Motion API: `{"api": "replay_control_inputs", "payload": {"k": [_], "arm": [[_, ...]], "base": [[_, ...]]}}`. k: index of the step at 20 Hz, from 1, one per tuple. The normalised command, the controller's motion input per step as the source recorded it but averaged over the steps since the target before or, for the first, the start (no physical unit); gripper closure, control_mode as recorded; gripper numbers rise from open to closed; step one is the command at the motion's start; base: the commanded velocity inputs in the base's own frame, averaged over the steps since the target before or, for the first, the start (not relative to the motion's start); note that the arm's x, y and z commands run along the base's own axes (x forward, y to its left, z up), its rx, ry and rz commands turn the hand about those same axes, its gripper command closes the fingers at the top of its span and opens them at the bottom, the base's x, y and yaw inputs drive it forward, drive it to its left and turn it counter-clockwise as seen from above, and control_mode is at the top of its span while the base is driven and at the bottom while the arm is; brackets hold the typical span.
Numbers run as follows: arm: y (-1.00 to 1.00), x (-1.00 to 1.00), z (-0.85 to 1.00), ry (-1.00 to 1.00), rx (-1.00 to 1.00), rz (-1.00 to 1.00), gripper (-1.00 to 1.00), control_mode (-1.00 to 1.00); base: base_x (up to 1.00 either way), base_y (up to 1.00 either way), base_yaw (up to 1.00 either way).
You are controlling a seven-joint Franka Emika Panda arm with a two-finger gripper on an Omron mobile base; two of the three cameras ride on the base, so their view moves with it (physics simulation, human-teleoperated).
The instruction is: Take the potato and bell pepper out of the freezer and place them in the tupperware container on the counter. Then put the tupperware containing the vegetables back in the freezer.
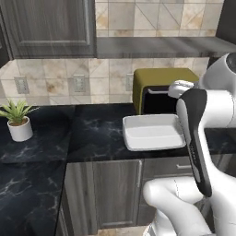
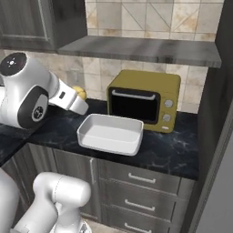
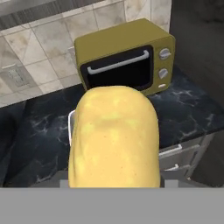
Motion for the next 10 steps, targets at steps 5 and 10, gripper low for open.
{"api": "replay_control_inputs", "payload": {"k": [5, 10], "arm": [[0.08, 0.35, -0.26, 0.03, -0.03, -0.07, 1.0, -1.0], [0.05, 0.64, -0.37, 0.35, -0.05, 0.0, 1.0, -1.0]], "base": [[0.06, 0.0, -0.03], [0.0, 0.0, 0.0]]}}
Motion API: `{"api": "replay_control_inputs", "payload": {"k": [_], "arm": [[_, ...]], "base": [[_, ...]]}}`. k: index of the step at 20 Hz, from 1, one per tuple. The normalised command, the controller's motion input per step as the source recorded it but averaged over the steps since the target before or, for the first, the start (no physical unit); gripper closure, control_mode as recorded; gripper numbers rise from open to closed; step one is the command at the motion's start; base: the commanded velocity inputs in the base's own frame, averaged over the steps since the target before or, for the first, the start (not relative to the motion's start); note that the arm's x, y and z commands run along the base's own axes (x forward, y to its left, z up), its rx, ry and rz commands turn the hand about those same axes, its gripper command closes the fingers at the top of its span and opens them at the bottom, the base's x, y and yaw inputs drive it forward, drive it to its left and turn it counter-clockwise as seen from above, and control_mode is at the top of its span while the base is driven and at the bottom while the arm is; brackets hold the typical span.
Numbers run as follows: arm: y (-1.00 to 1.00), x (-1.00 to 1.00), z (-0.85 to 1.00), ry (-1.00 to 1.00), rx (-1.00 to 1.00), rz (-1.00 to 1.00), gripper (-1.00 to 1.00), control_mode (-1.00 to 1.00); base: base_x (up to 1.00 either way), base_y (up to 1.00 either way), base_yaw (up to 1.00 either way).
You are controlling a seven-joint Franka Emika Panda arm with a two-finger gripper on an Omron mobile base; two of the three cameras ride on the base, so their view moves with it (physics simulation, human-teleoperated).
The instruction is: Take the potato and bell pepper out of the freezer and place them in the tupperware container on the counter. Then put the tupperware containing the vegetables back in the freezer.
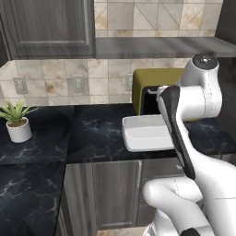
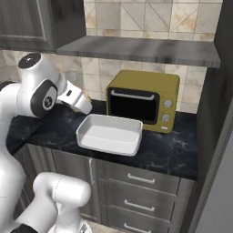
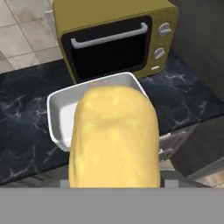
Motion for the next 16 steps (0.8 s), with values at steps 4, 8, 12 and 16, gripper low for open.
{"api": "replay_control_inputs", "payload": {"k": [4, 8, 12, 16], "arm": [[-0.01, 0.66, -0.34, 0.32, 0.0, 0.07, 1.0, -1.0], [-0.07, 0.85, -0.35, 0.27, 0.0, 0.12, 1.0, -1.0], [-0.16, 0.96, -0.5, 0.21, 0.0, 0.15, 1.0, -1.0], [-0.15, 0.89, -0.64, 0.17, 0.0, 0.15, 1.0, -1.0]], "base": [[0.0, 0.0, 0.0], [0.0, 0.0, 0.0], [0.0, 0.0, 0.0], [0.0, 0.0, 0.0]]}}
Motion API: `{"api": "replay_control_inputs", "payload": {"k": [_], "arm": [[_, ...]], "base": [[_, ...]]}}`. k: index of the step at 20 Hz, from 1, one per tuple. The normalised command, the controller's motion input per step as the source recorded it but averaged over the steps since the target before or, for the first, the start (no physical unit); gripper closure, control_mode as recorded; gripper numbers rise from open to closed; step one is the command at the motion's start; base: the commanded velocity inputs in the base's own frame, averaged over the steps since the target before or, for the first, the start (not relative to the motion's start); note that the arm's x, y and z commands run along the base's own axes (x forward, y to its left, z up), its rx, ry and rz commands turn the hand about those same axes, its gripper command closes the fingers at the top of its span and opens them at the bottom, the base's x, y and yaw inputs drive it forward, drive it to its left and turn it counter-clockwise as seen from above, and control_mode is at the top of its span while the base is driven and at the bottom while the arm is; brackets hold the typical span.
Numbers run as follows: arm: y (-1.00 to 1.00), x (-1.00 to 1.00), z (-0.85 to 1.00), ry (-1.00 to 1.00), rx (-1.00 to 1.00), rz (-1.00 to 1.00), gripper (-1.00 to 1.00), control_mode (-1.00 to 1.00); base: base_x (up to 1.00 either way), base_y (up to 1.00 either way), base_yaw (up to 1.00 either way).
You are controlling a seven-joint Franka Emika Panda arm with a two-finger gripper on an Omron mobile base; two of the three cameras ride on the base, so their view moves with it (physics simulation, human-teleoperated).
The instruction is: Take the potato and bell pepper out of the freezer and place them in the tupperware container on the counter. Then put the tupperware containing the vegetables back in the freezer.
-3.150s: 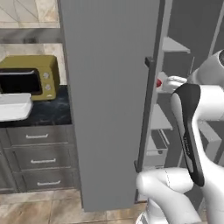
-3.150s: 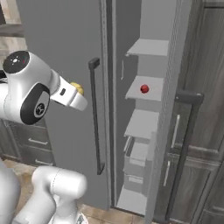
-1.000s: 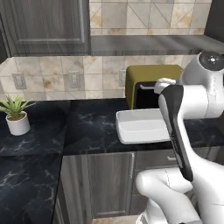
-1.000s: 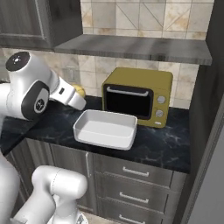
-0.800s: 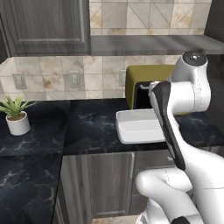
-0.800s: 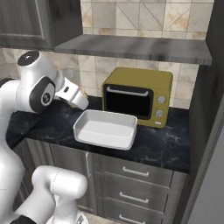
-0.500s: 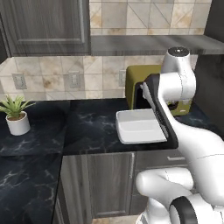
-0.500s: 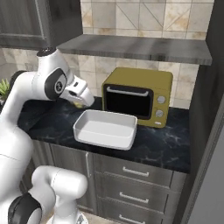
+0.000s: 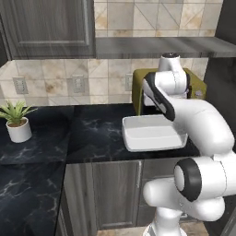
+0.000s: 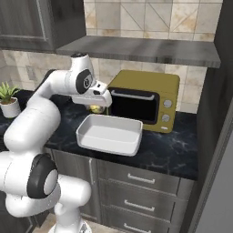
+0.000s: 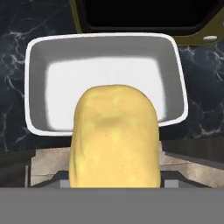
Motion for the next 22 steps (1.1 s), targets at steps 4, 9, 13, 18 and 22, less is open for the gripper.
{"api": "replay_control_inputs", "payload": {"k": [4, 9, 13, 18, 22], "arm": [[-0.02, 0.74, -0.59, 0.15, 0.01, 0.15, 1.0, -1.0], [-0.02, 0.67, -0.65, 0.11, 0.01, 0.13, 1.0, -1.0], [0.0, 0.46, -0.73, 0.05, 0.0, 0.1, 1.0, -1.0], [0.0, 0.22, -0.69, 0.01, 0.0, 0.08, 1.0, -1.0], [0.0, 0.25, -0.59, 0.0, 0.0, 0.07, 1.0, -1.0]], "base": [[0.0, 0.0, 0.0], [0.0, 0.0, 0.0], [0.0, 0.0, 0.0], [0.0, 0.0, 0.0], [0.0, 0.0, 0.0]]}}
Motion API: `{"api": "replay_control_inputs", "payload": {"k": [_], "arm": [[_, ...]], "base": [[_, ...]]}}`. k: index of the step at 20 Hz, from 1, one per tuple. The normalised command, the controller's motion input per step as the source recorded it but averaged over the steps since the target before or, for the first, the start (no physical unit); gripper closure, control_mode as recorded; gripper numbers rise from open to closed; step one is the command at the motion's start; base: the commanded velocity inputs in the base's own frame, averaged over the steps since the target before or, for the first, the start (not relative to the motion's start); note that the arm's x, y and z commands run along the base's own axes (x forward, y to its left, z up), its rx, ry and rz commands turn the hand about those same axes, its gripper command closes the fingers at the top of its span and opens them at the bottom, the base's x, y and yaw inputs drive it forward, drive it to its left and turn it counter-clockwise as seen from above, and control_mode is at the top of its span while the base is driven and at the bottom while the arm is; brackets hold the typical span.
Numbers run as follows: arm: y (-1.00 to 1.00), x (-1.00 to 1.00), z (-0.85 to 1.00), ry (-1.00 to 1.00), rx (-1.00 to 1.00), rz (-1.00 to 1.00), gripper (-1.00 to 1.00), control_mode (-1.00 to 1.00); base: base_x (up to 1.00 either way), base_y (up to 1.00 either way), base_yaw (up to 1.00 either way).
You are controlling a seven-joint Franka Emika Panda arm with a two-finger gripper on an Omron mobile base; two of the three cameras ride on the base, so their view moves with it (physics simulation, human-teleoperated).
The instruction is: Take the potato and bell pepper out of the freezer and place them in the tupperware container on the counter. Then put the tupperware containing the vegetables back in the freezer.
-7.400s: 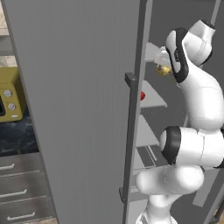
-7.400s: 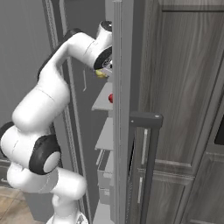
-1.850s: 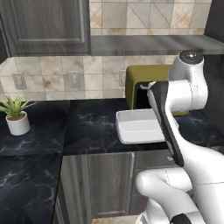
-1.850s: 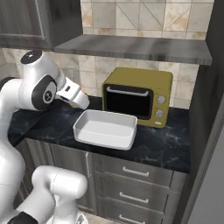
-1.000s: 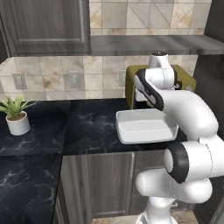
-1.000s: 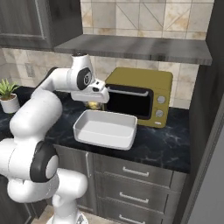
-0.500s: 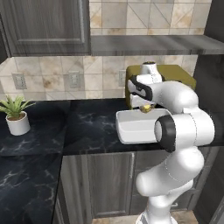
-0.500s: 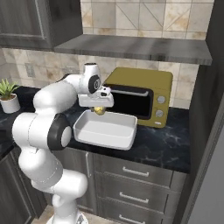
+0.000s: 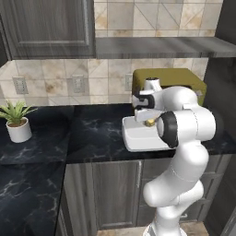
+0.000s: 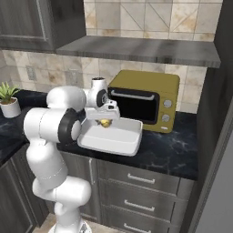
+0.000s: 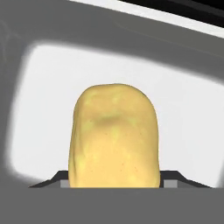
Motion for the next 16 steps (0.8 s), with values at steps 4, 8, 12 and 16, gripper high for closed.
{"api": "replay_control_inputs", "payload": {"k": [4, 8, 12, 16], "arm": [[0.0, 0.28, -0.47, 0.0, 0.0, 0.05, 1.0, -1.0], [0.0, 0.31, -0.36, 0.0, 0.0, 0.04, 1.0, -1.0], [0.0, 0.23, -0.38, 0.0, 0.0, 0.05, 1.0, -1.0], [0.0, 0.18, -0.37, 0.0, 0.0, 0.04, 1.0, -1.0]], "base": [[0.0, 0.0, 0.0], [0.0, 0.0, 0.0], [0.0, 0.0, 0.0], [0.0, 0.0, 0.0]]}}
